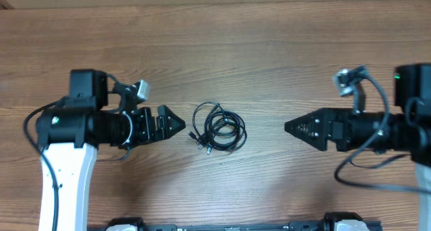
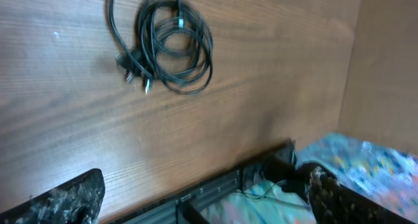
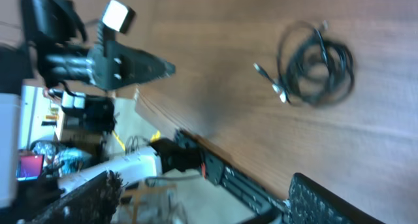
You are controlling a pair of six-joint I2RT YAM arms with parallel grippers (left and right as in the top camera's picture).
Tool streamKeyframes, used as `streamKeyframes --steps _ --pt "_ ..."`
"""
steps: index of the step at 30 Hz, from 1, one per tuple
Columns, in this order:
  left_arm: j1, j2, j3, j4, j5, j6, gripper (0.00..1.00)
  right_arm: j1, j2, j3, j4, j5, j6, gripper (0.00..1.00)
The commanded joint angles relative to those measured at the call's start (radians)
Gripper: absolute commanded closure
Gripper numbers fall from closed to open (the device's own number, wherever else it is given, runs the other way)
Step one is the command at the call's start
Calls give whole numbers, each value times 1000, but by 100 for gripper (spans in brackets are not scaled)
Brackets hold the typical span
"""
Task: Untangle cables
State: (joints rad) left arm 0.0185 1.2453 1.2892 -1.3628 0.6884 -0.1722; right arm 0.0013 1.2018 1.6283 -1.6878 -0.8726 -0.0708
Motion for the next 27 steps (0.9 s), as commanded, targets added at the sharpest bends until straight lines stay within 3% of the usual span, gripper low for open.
streamKeyframes --steps 1,6,14,22,27 --pt "-50 79 -5 -19 5 16 0 57 32 -104 53 136 91 20" --pt "-116 164 -5 -9 -19 15 1 143 37 -296 249 320 338 20" --pt "-191 282 -5 50 -116 7 0 301 103 -561 589 333 556 20" --pt "-199 385 -5 115 -144 -17 0 435 278 -581 740 334 600 20" --pt "-184 444 -5 102 -408 -194 0 459 386 -581 803 338 623 30"
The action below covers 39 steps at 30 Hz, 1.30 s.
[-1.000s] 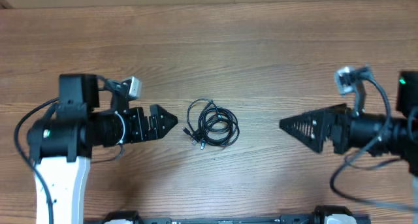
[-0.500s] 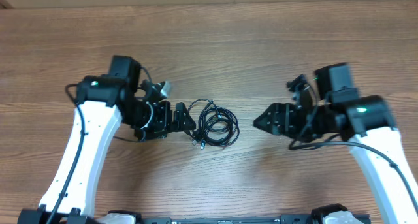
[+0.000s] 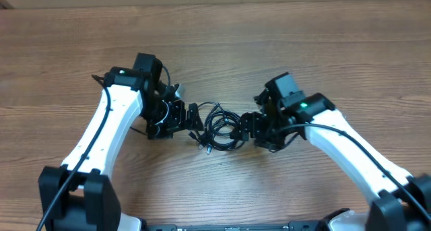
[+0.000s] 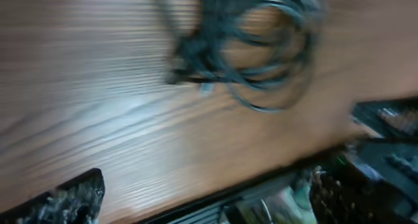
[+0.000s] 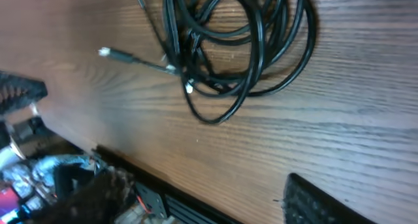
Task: Untangle cables
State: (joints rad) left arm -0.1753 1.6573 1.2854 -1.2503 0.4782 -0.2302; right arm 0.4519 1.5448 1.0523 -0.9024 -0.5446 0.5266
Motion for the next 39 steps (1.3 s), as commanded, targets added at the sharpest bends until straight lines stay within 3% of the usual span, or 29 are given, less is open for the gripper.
streamKeyframes --steps 1,5,11,19,22,34,39 --pt "17 39 -1 -20 -262 -175 0 13 60 -5 24 9 31 36" --pt "31 54 -4 -24 -371 -241 0 33 107 -5 22 10 47 40" --pt "28 58 -29 4 -373 -326 0 65 134 -5 24 22 61 41" --pt "23 58 -58 12 -374 -328 0 110 135 -5 235 109 340 43" --pt "23 58 -72 46 -374 -328 0 132 135 -5 238 187 414 44" --pt "23 58 -73 50 -362 -330 1 158 135 -5 145 320 450 43" --pt "24 58 -73 70 -243 -430 0 158 135 -5 134 335 407 43"
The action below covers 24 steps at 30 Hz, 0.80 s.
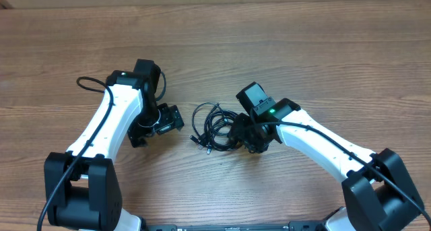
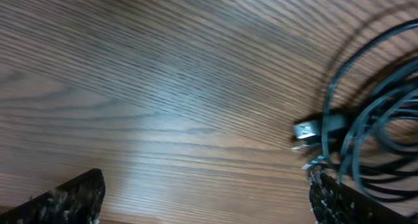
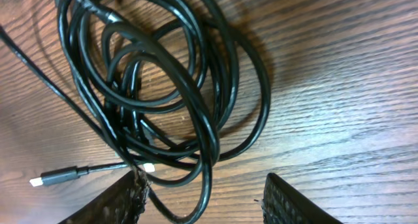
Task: Untangle cables
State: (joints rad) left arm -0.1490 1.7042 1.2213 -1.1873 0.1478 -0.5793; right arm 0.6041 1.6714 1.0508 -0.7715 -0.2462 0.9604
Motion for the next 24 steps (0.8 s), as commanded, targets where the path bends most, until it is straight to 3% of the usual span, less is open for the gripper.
streamKeyframes --steps 1,5,9,17,24 --pt "-3 11 -9 16 107 -93 0 6 8 -4 3 37 -40 43" --pt "-3 11 -9 69 135 -127 1 6 8 -4 2 36 -72 44" --pt "-3 11 -9 91 126 -126 0 6 8 -4 2 36 -71 54" --pt "-4 11 -9 60 63 -124 1 19 8 -4 -23 39 -79 49" --pt "-26 11 -9 73 63 -124 0 19 8 -4 19 44 -39 57"
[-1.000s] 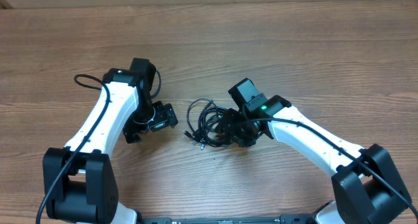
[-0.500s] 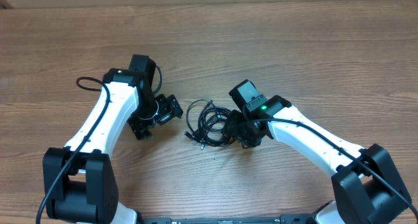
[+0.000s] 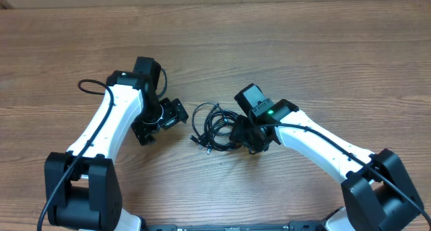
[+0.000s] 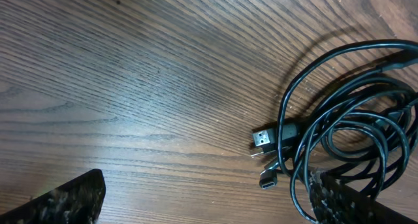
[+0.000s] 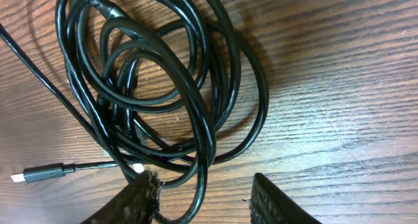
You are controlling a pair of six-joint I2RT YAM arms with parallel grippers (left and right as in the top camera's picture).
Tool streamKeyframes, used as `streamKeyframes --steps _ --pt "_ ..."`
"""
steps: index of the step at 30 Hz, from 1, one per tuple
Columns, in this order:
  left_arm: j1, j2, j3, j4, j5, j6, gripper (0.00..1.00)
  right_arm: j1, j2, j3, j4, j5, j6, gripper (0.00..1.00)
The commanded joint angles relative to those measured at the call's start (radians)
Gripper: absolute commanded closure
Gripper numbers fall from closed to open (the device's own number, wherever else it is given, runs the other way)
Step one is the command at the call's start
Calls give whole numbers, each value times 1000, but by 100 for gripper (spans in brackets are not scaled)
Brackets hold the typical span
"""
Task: Untangle cables
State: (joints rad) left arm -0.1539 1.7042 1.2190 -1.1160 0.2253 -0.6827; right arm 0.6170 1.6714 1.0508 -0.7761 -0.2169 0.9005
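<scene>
A tangled coil of black cables lies mid-table, with loose plugs on its left side. In the left wrist view the coil is at the right, with a USB plug and a smaller plug beside it. My left gripper is open just left of the coil; its right finger overlaps the coil's edge. My right gripper is open at the coil's right side. A loop of the coil runs between its fingers.
The wooden table stretches on all sides of the coil. Its far edge runs along the top of the overhead view. A thin grey wire of the left arm loops out over the table to the left.
My left gripper has turned a little toward the coil, and both plugs now show in its view. The right gripper's fingers stand slightly closer together around the same loop.
Both grippers first lay far out at the table's sides, pointing at the coil. They then stood close on either side of it. Later the right gripper was low over the coil's right loops and the left just beside the plugs, as now. The coil has not moved.
</scene>
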Motion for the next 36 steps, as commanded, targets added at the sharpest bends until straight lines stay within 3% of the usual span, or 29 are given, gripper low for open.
streamKeyframes --steps 1,6,18,36 --pt "-26 11 -7 2 -15 -21 1 6 8 -4 34 16 24 58" --pt "-52 11 -7 1 -15 -21 1 6 8 -4 32 26 95 63" --pt "-129 11 -7 13 -27 -20 0 6 9 -5 15 25 99 70" --pt "-127 11 -7 40 -148 -21 1 32 11 -5 14 3 117 71"
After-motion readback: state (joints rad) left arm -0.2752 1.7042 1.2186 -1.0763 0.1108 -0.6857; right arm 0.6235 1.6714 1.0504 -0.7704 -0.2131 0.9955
